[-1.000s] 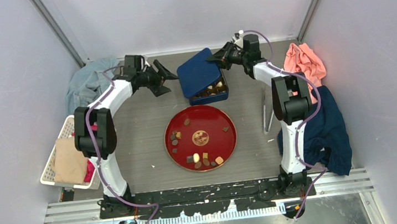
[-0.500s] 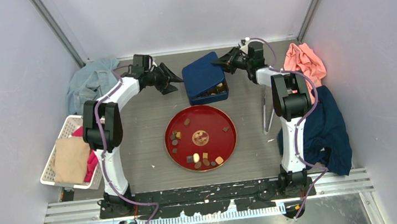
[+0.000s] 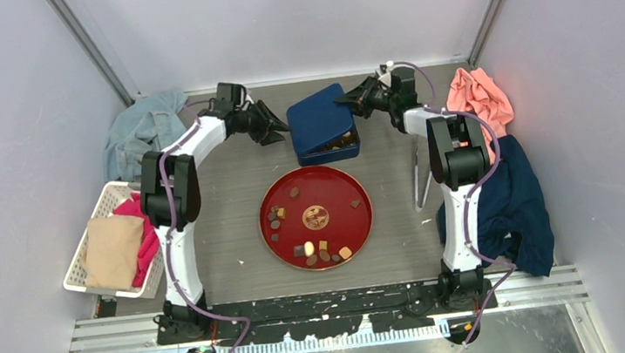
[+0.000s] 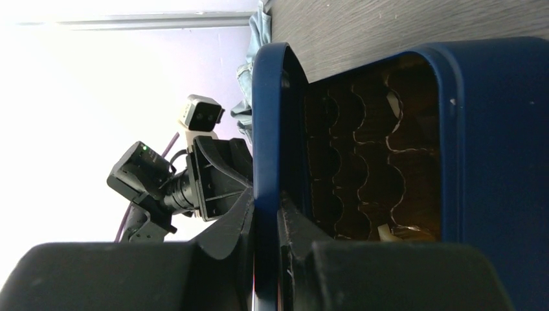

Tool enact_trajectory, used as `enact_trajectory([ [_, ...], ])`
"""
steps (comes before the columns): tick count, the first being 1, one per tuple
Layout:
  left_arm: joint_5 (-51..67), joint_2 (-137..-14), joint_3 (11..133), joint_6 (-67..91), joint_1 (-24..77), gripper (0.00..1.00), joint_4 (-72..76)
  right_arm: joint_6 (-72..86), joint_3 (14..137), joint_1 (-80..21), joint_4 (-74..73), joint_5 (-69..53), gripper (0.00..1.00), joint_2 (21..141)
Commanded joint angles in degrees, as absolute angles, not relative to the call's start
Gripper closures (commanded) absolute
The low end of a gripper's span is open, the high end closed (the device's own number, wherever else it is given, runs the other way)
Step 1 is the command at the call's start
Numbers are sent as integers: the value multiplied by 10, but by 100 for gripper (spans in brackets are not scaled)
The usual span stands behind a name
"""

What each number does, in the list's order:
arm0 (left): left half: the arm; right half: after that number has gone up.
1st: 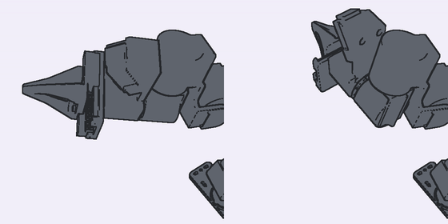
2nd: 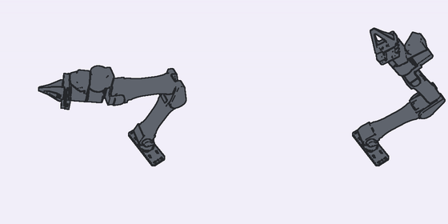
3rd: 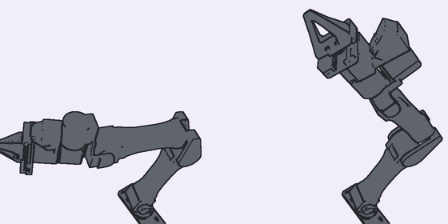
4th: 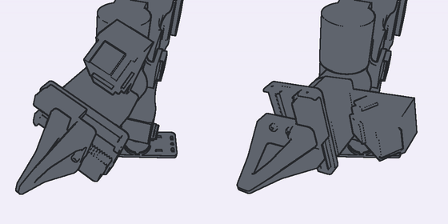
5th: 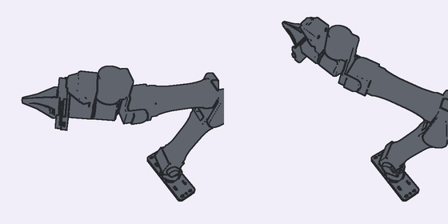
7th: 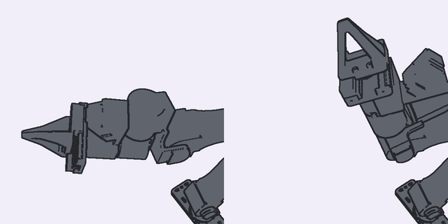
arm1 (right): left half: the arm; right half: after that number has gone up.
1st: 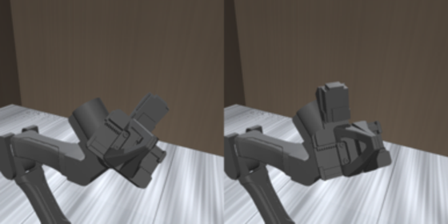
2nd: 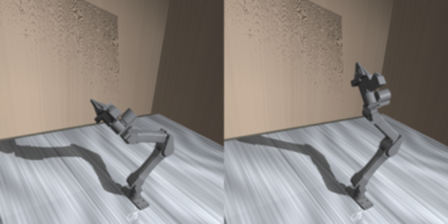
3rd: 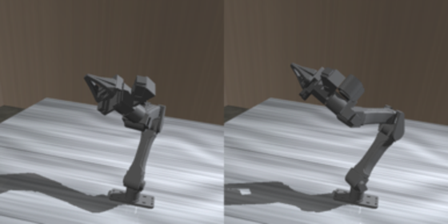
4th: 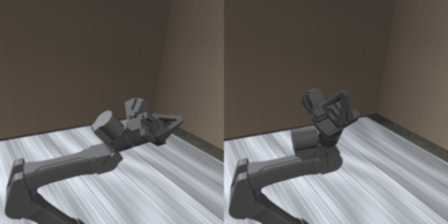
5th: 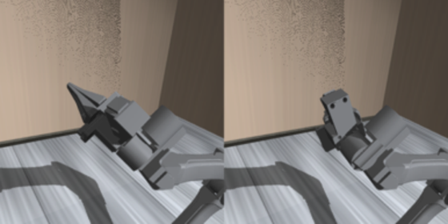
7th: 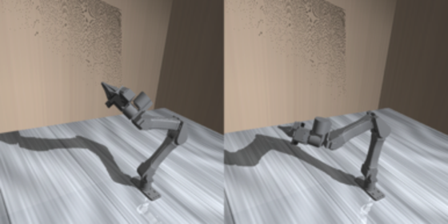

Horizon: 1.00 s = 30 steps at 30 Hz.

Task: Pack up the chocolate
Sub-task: Close the box lid on the packing box.

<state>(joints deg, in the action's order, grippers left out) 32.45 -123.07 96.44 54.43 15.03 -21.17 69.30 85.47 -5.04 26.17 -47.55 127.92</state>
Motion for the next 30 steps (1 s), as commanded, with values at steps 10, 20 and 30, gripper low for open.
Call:
enact_trajectory([
  [10,324,-1270,1041,505,165,65,-259,638,852,-37,227,-478,97,1256],
  [20,320,-1291,1071,497,171,66,-274,499,875,-33,39,-435,54,1209],
  [30,317,-1288,1062,498,175,66,-269,416,876,-29,-81,-366,37,1150],
])
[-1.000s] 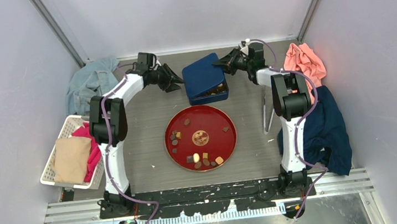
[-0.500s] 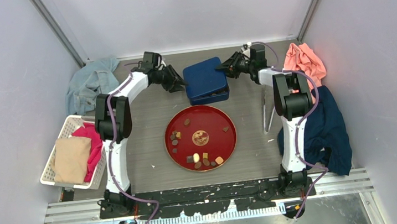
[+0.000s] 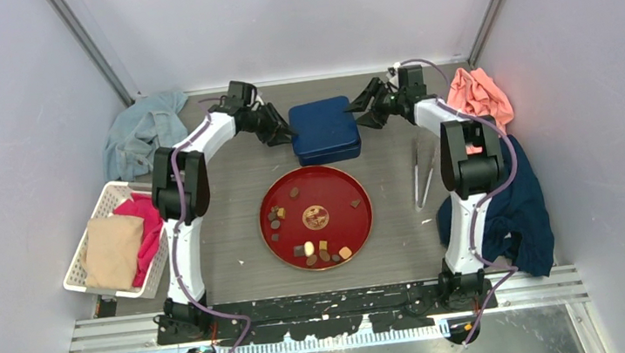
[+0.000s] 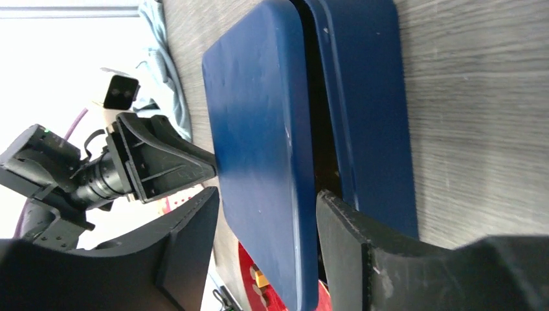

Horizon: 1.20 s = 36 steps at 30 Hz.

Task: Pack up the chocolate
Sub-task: Close the box lid on the packing box.

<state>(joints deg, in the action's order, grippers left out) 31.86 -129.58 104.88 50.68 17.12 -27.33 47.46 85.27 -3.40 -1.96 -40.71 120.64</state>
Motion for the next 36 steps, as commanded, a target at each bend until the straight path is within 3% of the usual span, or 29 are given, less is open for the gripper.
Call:
enact_trajectory([
  [1,316,-1286,1060,497,175,66,-270,400,883,-28,-104,-349,35,1143],
  [13,315,-1285,1084,480,184,67,-292,365,919,-14,-206,-281,30,1143],
  [27,282,-1325,1191,377,195,70,-433,357,1020,-43,-262,-278,30,1219],
  [36,289,-1354,1209,360,199,71,-473,333,1031,-57,-296,-262,35,1247],
])
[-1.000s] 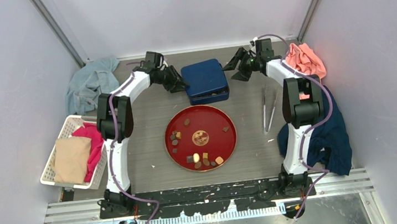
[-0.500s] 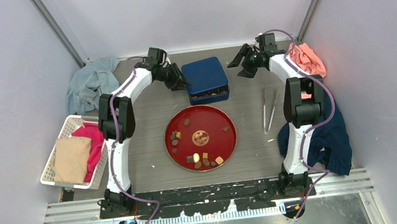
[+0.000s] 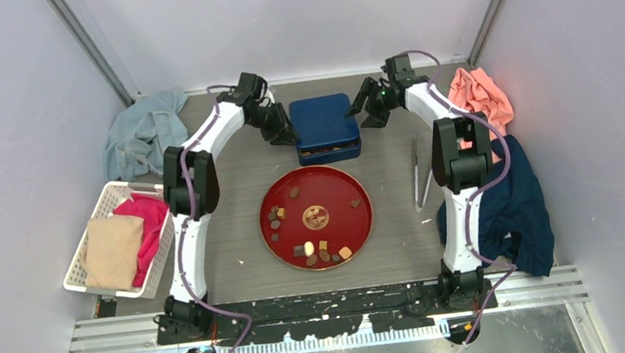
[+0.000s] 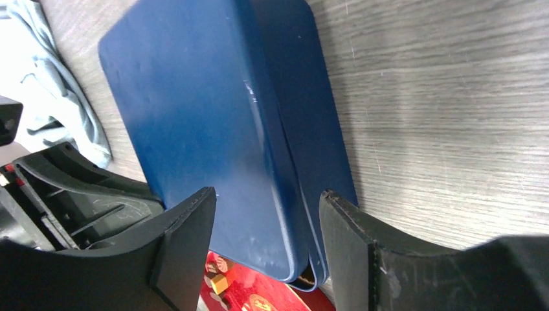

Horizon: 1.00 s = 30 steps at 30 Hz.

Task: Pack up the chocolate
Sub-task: Close the box lid on the packing box.

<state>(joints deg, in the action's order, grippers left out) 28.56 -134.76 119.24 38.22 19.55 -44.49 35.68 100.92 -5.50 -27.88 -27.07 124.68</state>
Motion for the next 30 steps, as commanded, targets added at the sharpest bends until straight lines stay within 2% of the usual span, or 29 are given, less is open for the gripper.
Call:
enact_trajectory([
  [1,289,-1355,1208,361,199,71,-474,329,1030,-57,-301,-259,36,1248],
  [13,293,-1340,1207,357,205,71,-488,312,966,-57,-301,-247,59,1217],
  [24,300,-1306,1133,341,215,74,-508,295,884,-57,-305,-227,61,1161],
  [30,273,-1276,1128,328,221,74,-514,281,882,-57,-324,-205,59,1140],
])
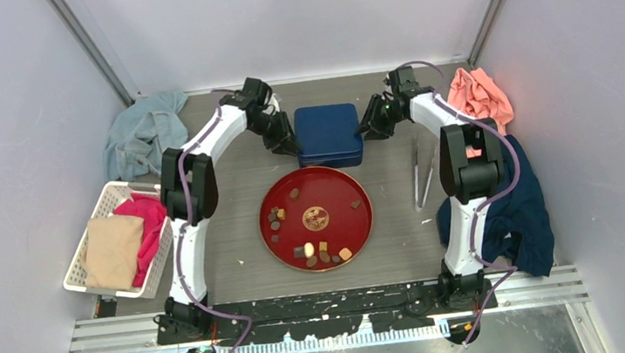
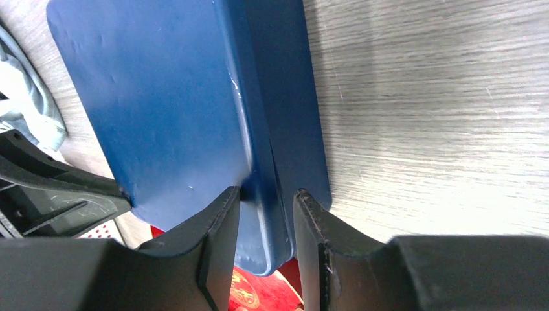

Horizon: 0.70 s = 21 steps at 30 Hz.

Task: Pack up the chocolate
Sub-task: Close the box lid on the packing box.

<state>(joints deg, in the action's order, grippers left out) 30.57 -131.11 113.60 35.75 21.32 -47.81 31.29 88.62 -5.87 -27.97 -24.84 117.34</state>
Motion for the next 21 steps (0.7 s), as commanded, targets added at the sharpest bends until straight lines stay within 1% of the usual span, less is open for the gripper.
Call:
enact_trajectory([
  [1,270,-1271,1129,325,221,74,-517,278,883,-57,-328,-200,57,1134],
  [2,267,-1266,1129,322,221,74,-519,275,884,-58,-332,-194,55,1128],
  [4,263,-1260,1132,316,221,74,-526,268,889,-58,-344,-174,46,1115],
  [6,261,-1258,1138,310,221,73,-539,261,895,-60,-357,-151,40,1105],
  [8,259,-1257,1150,305,221,72,-551,256,903,-62,-367,-135,37,1096],
  [15,232,-1245,1210,305,224,69,-557,251,965,-86,-386,-93,35,1086],
  [21,218,-1250,1222,334,237,69,-501,276,1070,-109,-396,-71,36,1154],
])
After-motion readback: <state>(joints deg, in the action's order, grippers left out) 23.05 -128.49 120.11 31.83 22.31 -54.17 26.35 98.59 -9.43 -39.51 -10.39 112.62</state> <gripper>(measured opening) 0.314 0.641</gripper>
